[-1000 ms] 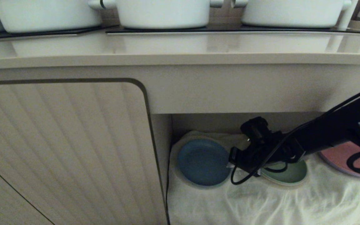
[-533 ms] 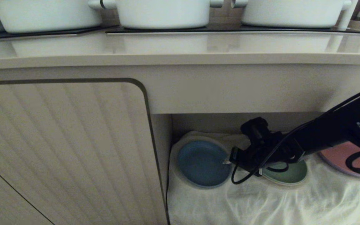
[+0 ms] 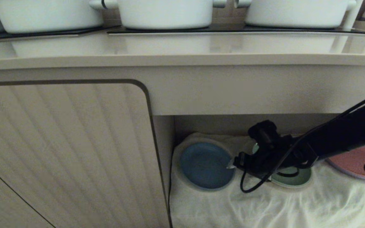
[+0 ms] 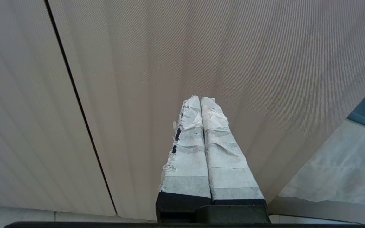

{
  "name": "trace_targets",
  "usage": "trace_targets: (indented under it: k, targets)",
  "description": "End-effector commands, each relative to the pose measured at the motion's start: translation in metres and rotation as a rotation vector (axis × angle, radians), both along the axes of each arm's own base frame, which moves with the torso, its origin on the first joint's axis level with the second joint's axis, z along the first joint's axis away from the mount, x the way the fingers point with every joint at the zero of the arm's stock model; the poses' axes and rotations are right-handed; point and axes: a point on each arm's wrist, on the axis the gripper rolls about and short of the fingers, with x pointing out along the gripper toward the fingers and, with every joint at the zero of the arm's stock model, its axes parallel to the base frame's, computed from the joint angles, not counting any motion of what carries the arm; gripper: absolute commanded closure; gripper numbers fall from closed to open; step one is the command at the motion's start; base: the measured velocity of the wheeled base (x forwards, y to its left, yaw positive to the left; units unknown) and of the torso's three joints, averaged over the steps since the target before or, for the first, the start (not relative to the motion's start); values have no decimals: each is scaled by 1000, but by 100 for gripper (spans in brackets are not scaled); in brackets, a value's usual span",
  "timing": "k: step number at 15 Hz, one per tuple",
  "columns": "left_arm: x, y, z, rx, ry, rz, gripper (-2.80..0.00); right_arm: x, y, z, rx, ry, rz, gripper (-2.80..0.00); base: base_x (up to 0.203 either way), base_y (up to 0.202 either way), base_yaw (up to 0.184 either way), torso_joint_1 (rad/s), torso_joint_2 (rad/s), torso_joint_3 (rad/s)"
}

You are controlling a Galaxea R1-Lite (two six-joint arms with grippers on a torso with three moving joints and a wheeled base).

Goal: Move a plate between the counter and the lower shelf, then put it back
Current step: Put the plate in the cupboard, then pick up the plate in the cupboard

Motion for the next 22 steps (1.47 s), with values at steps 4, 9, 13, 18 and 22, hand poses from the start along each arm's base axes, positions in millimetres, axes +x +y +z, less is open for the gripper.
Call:
trace_targets:
  k: [4,9,13,18,22]
  targets:
    - [0,0,0,-1,0,1,0,-25,-11,16,-11,-12,27,-280,0,0,0,0,0,0]
    - [0,0,0,-1,-1,1,0,-55,-23,29,-43,-27,80,-280,0,0,0,0,0,0]
    - [0,0,0,-1,0,1,0,-80,-33,37,-65,-54,127,-280,0,0,0,0,0,0]
    - [0,0,0,-1,0,1,0,-117,-44,42,-72,-56,159,0,0,0,0,0,0,0]
    - [0,0,0,-1,0,1,0,-148,-58,45,-95,-32,177,0,0,0,0,0,0,0]
